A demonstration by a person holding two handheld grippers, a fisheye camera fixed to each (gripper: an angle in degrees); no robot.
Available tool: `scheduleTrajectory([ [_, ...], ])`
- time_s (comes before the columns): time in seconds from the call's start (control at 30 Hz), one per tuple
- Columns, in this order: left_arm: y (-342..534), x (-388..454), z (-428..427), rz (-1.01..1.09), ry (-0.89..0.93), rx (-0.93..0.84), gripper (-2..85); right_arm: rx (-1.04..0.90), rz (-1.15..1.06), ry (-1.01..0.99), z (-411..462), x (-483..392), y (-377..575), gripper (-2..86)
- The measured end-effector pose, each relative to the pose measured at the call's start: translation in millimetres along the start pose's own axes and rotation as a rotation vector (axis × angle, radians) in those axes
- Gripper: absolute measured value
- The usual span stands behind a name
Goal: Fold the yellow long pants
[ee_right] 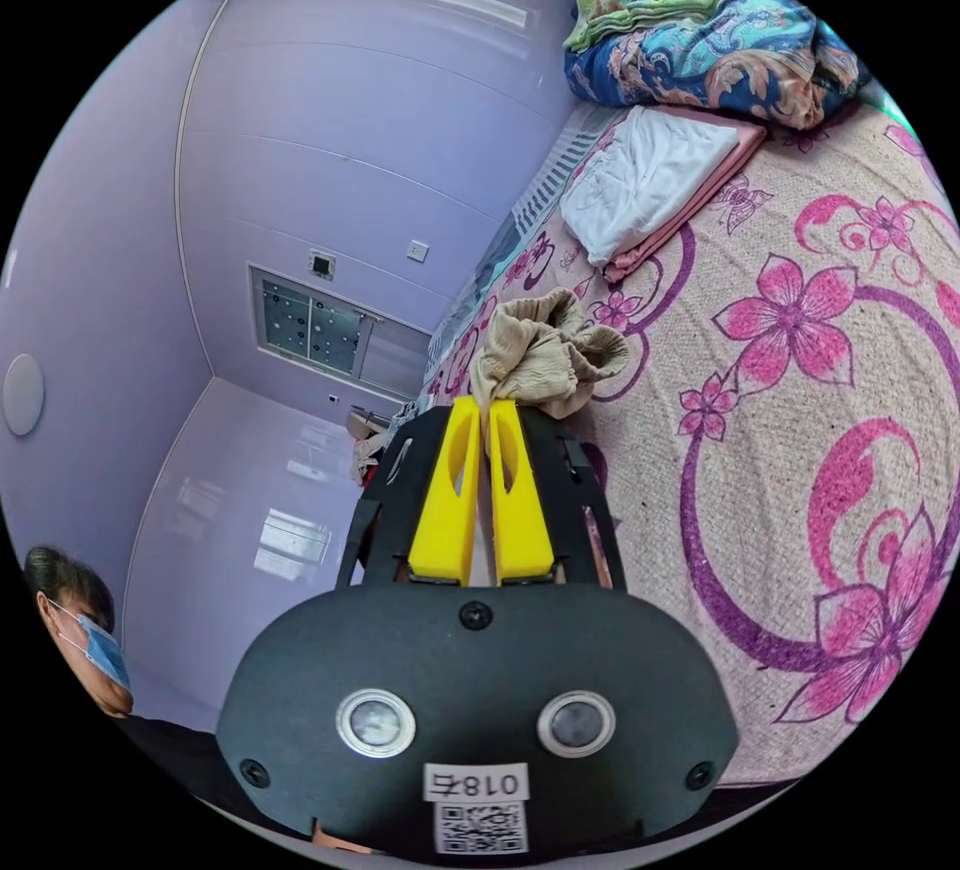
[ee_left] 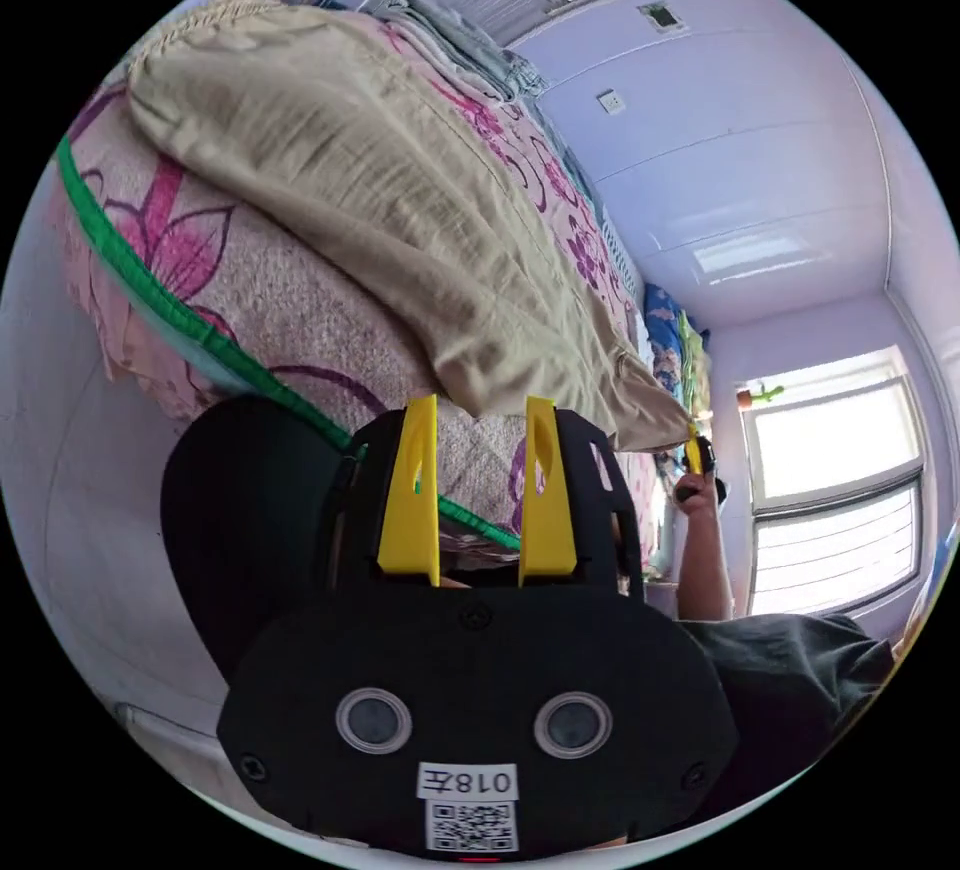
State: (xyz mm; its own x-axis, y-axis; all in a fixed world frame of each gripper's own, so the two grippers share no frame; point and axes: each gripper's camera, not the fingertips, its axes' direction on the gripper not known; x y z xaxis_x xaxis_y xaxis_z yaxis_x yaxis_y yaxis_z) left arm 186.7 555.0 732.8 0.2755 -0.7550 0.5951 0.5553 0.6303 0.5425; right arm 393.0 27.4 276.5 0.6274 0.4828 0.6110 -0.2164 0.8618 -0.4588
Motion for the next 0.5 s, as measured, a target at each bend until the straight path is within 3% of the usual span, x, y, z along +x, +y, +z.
scheduleTrajectory([
  [0.2,9,-63,64,-0.177,0.154,0.034,12.5,0.001,0.001,0.01,-14,-14,6,0.5],
  [0.5,33,-77,124,-0.183,0.272,0.017,11.1,0.009,0.028,-0.003,-34,-31,10,0.5],
])
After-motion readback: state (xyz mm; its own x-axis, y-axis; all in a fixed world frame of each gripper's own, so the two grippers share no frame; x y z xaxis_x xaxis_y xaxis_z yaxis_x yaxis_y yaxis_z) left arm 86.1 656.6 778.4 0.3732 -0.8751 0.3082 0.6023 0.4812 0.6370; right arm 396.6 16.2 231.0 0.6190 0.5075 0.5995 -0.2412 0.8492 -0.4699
